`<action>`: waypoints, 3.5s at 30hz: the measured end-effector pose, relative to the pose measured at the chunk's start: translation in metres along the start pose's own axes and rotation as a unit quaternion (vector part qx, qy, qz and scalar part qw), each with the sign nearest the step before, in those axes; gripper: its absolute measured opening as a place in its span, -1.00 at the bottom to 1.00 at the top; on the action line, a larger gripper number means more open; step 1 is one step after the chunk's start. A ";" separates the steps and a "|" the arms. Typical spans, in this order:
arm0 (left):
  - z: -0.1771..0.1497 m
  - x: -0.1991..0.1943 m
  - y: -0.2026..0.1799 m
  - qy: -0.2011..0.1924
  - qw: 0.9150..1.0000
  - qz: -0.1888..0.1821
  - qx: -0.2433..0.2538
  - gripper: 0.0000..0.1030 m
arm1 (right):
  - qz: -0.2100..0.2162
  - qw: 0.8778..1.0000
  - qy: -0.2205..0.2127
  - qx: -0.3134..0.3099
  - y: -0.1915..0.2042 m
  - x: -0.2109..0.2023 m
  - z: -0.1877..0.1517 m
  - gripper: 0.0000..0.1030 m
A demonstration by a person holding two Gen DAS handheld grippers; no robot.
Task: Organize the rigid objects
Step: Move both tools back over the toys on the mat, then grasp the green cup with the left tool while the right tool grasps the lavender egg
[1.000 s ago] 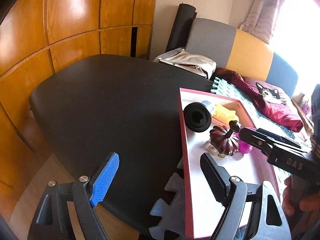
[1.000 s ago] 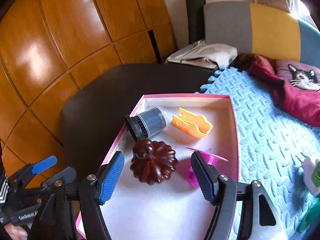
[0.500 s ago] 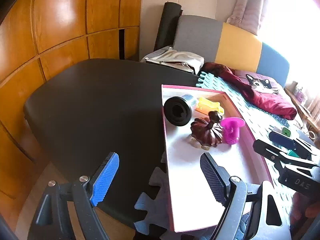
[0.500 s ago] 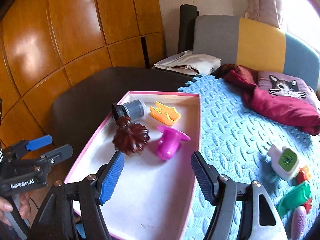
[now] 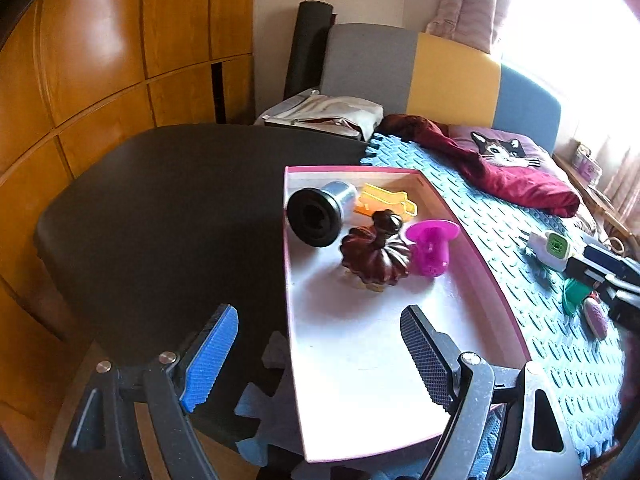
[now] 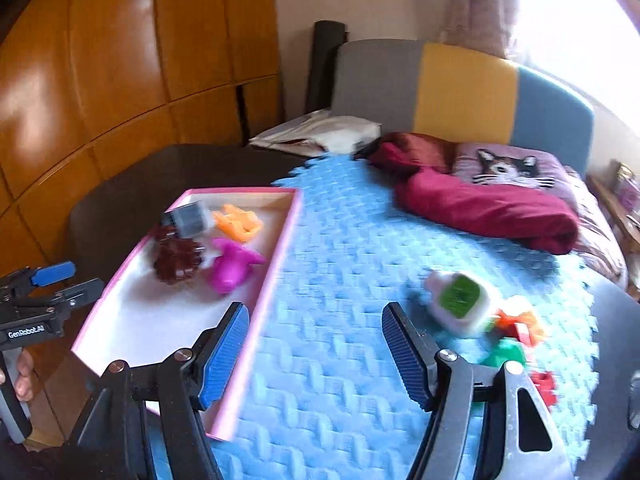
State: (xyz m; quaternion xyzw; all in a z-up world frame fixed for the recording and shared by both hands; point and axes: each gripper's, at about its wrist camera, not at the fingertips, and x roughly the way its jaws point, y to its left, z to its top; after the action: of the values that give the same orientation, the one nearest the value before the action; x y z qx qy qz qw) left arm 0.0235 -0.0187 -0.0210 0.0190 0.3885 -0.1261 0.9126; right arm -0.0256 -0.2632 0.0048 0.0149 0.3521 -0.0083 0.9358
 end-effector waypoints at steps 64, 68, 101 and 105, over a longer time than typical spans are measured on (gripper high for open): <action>0.002 0.088 -0.291 0.079 0.933 -0.277 0.214 -0.32 | -0.103 0.932 -0.013 0.346 -0.212 -0.039 -0.056 0.37; -0.006 0.075 -0.273 0.069 0.937 -0.264 0.220 -0.32 | -0.096 0.933 0.006 0.347 -0.212 -0.033 -0.058 0.37; -0.020 0.028 -0.217 0.051 0.943 -0.270 0.189 -0.32 | -0.098 0.976 0.149 0.123 -0.120 0.031 -0.066 0.10; -0.017 0.023 -0.208 0.051 0.945 -0.271 0.174 -0.32 | -0.110 0.976 0.145 0.117 -0.119 0.029 -0.065 -0.07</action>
State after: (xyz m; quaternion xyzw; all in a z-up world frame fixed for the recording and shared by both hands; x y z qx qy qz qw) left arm -0.0237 -0.2230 -0.0360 0.0780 0.3974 -0.4335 0.8050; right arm -0.0494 -0.3802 -0.0656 0.0870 0.4803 -0.1502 0.8597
